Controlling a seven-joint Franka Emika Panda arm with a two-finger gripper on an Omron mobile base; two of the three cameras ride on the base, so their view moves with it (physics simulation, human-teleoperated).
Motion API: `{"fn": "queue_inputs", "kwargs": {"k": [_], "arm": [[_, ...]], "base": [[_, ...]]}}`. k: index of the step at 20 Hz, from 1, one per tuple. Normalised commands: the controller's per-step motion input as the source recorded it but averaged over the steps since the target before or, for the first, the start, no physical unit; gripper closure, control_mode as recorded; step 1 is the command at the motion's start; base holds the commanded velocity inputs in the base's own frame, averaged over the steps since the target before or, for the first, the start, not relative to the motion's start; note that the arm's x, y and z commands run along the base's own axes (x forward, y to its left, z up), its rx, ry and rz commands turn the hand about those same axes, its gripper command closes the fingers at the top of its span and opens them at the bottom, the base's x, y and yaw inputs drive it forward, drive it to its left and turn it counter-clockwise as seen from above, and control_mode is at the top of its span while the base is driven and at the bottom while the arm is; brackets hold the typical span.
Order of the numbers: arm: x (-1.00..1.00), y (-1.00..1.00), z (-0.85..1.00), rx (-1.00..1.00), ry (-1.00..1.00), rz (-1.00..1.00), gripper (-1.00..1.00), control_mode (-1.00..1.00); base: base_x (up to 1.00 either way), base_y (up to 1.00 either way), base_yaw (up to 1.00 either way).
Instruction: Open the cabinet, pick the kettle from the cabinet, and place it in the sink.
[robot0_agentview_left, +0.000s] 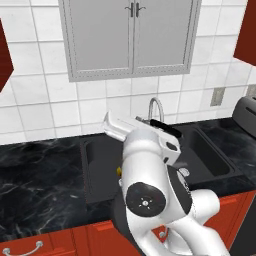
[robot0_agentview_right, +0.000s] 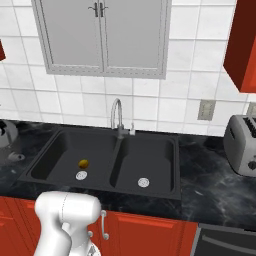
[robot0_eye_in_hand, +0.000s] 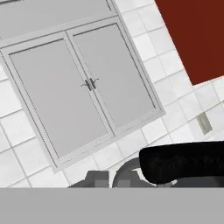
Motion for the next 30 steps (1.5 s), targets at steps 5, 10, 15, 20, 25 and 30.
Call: {"fn": "queue_inputs", "kwargs": {"k": [5,10,15,20,25,30], "arm": [[0.36,-0.32,-0.14,0.01,0.02,-0.04,1.00,-1.00],[0.38,-0.32,-0.18,0.00,0.09,-0.08,1.00,-1.00],[0.38,-0.28,-0.24,0.01,0.13,-0.13,1.00,-1.00],[0.30,-0.20,-0.26,0.00,0.05,-0.11,1.00,-1.00],[0.17,-0.16,-0.32,0.00,0.00,-0.07,1.00,-1.00],[0.21,-0.09,-0.39,-0.01,-0.03,-0.08,1.00,-1.00]], "base": [[0.00,0.00,0.00],[0.00,0.00,0.00],[0.00,0.00,0.00],[0.00,0.00,0.00],[0.00,0.00,0.00],[0.00,0.00,0.00]]}}
